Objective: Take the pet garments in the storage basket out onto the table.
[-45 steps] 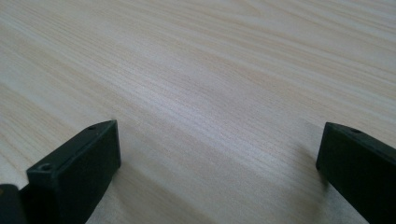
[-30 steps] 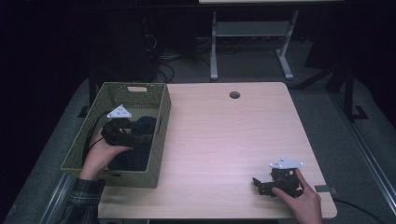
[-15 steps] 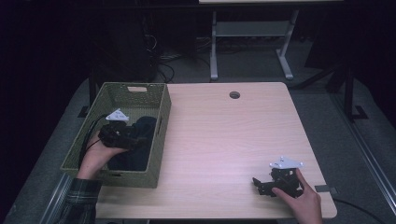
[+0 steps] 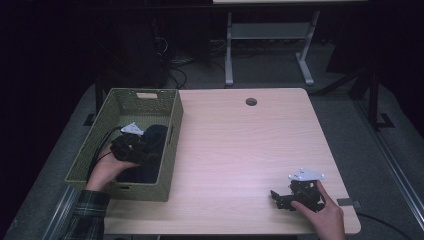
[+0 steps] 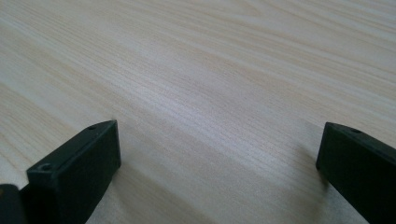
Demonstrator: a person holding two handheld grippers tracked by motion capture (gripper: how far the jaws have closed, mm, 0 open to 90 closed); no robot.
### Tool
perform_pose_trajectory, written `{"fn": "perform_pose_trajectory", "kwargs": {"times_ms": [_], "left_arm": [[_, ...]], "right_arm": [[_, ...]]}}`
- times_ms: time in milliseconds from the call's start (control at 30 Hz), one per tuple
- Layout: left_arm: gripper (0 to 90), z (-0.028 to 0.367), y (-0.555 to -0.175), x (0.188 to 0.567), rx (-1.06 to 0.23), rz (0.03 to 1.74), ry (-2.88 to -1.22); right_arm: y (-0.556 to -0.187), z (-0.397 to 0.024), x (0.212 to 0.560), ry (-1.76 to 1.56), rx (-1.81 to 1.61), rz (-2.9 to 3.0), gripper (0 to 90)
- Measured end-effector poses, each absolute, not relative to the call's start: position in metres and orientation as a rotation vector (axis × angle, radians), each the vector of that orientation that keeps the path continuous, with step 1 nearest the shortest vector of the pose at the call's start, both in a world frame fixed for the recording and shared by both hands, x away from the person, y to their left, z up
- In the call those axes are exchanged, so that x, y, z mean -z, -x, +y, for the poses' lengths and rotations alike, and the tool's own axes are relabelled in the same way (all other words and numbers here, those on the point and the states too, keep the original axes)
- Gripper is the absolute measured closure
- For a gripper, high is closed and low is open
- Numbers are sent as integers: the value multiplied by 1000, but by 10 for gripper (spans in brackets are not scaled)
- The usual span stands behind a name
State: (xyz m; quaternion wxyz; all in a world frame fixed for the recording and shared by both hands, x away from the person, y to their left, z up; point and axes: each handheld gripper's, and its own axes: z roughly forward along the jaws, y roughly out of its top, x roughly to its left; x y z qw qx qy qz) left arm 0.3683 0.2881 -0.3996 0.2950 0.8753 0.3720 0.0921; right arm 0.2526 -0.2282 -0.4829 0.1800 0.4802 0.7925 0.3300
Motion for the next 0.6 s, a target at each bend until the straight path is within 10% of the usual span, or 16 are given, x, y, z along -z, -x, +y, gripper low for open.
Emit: {"fn": "perform_pose_trajectory", "kwargs": {"times_ms": [600], "left_arm": [[242, 275, -374, 426, -150, 1043, -2518]], "right_arm": [[-253, -228, 483, -1356, -932, 2239, 0]]}}
